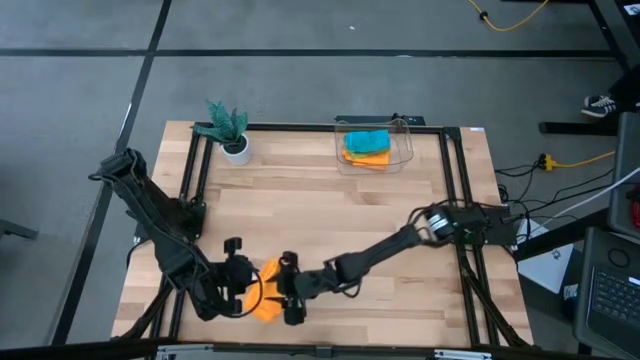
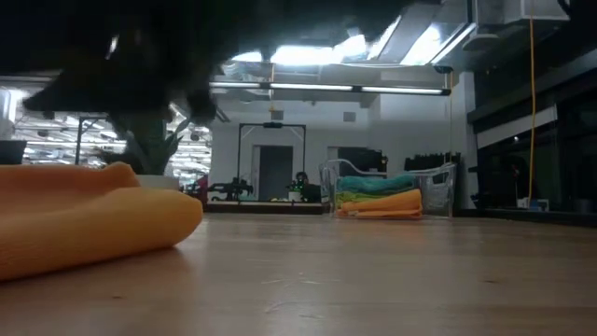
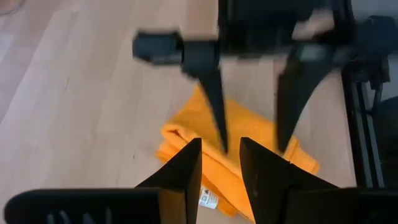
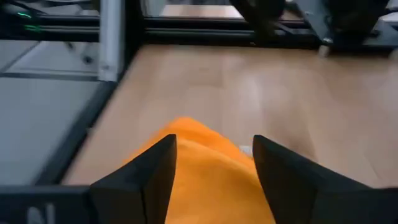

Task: Fold microfiber towels
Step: Fold the orange microfiber towel, then put the folded orange microfiber towel into the transparent bin

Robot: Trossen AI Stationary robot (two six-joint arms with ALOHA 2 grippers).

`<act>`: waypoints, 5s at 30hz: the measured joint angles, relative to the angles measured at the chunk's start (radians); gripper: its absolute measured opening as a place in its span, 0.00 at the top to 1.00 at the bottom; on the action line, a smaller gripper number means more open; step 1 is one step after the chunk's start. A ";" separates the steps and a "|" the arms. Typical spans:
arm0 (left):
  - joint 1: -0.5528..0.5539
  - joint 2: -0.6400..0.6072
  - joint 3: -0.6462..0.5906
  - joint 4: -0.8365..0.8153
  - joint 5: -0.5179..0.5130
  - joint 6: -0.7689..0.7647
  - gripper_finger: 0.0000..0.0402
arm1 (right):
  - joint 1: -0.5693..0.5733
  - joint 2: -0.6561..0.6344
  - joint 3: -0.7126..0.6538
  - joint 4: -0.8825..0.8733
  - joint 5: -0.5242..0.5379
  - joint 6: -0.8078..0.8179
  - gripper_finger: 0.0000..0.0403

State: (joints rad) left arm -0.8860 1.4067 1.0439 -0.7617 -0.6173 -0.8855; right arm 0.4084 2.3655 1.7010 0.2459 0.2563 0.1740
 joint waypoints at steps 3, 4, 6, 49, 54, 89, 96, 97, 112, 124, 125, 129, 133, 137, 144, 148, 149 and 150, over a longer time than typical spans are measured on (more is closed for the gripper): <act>0.000 0.000 0.000 0.003 -0.002 0.003 0.75 | 0.007 0.095 0.056 0.035 0.091 -0.030 0.47; 0.000 0.003 0.000 0.005 -0.002 0.003 0.75 | 0.007 0.118 0.073 0.034 0.116 -0.038 0.47; 0.000 0.010 0.000 0.008 -0.001 0.003 0.75 | 0.007 0.161 0.108 0.035 0.142 -0.048 0.47; 0.046 0.058 -0.002 0.060 0.004 -0.035 0.75 | 0.018 -0.360 0.123 -1.748 0.406 0.753 0.47; 0.097 0.143 -0.002 0.120 0.006 0.068 0.75 | 0.040 -0.406 0.081 -1.757 0.523 0.644 0.47; 0.764 0.276 -0.001 0.332 0.346 0.424 0.60 | 0.049 -0.262 -0.429 -0.474 0.348 -0.126 0.42; 0.842 0.424 -0.002 0.367 0.451 0.497 0.60 | 0.041 -0.255 -0.428 -0.477 0.380 -0.150 0.35; 0.844 0.439 -0.001 0.384 0.468 0.502 0.60 | 0.034 -0.256 -0.426 -0.479 0.372 -0.157 0.35; 0.836 0.456 0.002 0.415 0.514 0.507 0.60 | -0.106 -0.244 -0.426 -0.486 0.219 -0.232 0.39; 0.838 0.458 0.001 0.423 0.527 0.506 0.60 | -0.144 -0.221 -0.422 -0.455 0.097 -0.182 0.64; 0.838 0.458 0.001 0.423 0.527 0.506 0.60 | -0.144 -0.220 -0.422 -0.453 0.094 -0.166 0.69; 0.838 0.430 0.003 0.383 0.555 0.502 0.60 | -0.143 -0.218 -0.422 -0.450 0.098 -0.087 0.93; 0.832 0.332 0.030 0.272 0.562 0.501 0.60 | -0.137 -0.217 -0.422 -0.449 0.107 -0.042 0.93; 0.820 0.192 0.053 0.091 0.544 0.490 0.60 | -0.131 -0.227 -0.422 -0.454 0.105 -0.026 0.93; 0.741 -0.112 0.061 0.015 0.528 0.365 0.60 | -0.137 -0.347 -0.436 -0.623 0.152 -0.024 0.93; 0.660 -0.256 0.062 0.020 0.517 0.308 0.60 | -0.149 -0.466 -0.430 -0.757 0.235 -0.021 0.93; 0.639 -0.279 0.062 0.019 0.497 0.294 0.60 | -0.152 -0.492 -0.430 -0.790 0.251 -0.023 0.93; 0.615 -0.299 0.062 0.029 0.472 0.291 0.60 | -0.154 -0.522 -0.430 -0.813 0.270 -0.027 0.93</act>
State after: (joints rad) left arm -0.2705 1.1079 1.1057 -0.7331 -0.1452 -0.5943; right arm 0.2540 1.8438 1.2705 -0.5667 0.5258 0.1468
